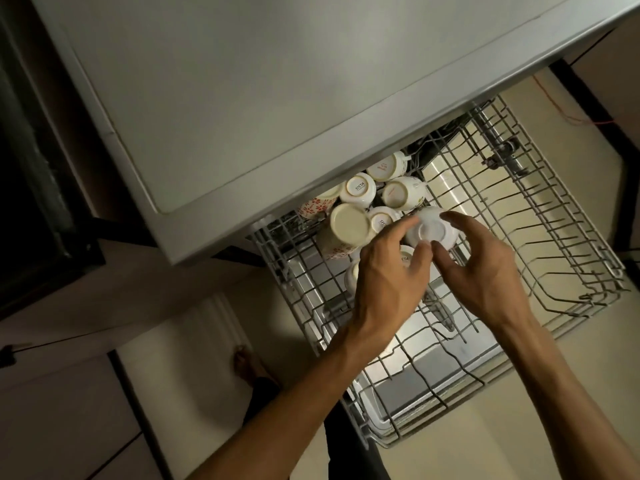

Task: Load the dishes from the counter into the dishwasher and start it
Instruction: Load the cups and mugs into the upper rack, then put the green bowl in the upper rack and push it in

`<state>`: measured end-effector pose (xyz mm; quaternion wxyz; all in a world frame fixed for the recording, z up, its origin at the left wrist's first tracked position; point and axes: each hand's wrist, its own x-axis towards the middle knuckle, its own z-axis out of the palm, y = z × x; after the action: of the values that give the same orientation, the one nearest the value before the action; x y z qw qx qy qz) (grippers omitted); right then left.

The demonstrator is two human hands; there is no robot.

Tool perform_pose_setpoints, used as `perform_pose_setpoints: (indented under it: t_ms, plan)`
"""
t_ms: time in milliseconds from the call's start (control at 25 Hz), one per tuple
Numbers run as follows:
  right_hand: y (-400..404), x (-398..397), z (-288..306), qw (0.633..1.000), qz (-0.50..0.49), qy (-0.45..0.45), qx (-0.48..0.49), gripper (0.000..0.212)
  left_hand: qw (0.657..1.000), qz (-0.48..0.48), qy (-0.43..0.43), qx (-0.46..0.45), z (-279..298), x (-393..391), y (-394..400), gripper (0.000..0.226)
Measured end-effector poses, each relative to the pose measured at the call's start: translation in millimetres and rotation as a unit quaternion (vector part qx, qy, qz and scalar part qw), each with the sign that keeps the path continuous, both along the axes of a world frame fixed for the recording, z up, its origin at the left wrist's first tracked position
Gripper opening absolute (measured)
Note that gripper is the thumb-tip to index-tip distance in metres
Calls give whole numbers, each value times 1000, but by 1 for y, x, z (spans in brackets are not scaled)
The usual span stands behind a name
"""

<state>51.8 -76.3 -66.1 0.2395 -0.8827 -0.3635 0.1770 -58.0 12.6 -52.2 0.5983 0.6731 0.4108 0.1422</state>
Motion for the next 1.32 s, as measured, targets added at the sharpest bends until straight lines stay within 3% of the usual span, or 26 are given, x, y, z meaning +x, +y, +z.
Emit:
perform_pose_setpoints:
  t_ms: [160,480,760,960,1320]
  plan:
    - [5,-39,51,996,-34,21,74,40,999,30,-42,-4,45,-47,-1,35]
    - [54,-123,133,982,27,15,189,32,983,163,-64,51,111,-139,39,28]
    - [107,-186,180,973,105,22,203,36,960,260,-42,95,150,-213,87,34]
    - [143,-239,202,964,154,19,214,36,945,316,-42,76,168,-266,120,33]
    - [267,-326,197,951,250,5,183,37,909,397,19,128,169,-348,236,43]
